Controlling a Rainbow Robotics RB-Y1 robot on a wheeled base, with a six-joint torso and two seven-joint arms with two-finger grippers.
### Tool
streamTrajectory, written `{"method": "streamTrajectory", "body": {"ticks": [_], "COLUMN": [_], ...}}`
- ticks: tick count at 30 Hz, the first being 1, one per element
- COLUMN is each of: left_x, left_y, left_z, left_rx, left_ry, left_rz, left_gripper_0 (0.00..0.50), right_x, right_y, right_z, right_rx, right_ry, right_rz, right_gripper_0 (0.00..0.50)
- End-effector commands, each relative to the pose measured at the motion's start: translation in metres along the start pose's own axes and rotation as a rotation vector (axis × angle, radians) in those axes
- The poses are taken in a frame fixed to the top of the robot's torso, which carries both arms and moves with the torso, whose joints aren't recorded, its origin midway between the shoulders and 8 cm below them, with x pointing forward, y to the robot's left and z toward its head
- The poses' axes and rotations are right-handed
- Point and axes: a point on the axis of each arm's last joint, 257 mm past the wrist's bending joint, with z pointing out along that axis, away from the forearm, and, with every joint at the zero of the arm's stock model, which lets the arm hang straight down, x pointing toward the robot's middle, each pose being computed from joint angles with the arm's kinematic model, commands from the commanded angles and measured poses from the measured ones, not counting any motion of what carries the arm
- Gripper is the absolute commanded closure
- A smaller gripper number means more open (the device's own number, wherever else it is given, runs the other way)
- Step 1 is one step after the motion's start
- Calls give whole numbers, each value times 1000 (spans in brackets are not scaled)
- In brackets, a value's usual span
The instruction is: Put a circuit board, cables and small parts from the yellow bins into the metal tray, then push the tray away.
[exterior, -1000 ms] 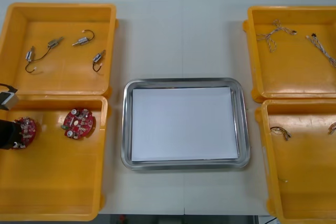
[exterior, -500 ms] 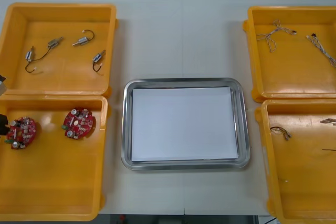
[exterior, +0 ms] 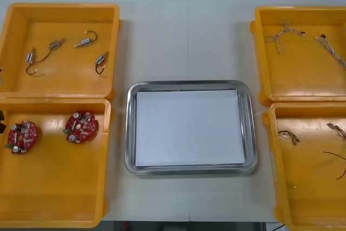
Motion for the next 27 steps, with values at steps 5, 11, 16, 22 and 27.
{"method": "streamTrajectory", "body": {"ticks": [5,11,16,22,27], "left_x": [-13,-14,-16,-12,-11], "left_y": [11,11,11,13,17], "left_z": [-21,-19,-19,-17,-20], "left_rx": [-41,-42,-42,-46,-52], "left_ry": [-34,-39,-47,-42,-49], "left_rz": [-102,-129,-144,-184,-216], "left_gripper_0": [500,500,238,0,0], "right_x": [14,26,30,29,29], "right_y": [7,19,27,32,37], "right_z": [-4,-4,-4,-5,-5], "right_rx": [10,-2,-12,-29,-41], "right_ry": [-28,-31,-36,-45,-47], "right_rz": [83,97,112,122,121], "right_gripper_0": [500,500,500,500,500]}}
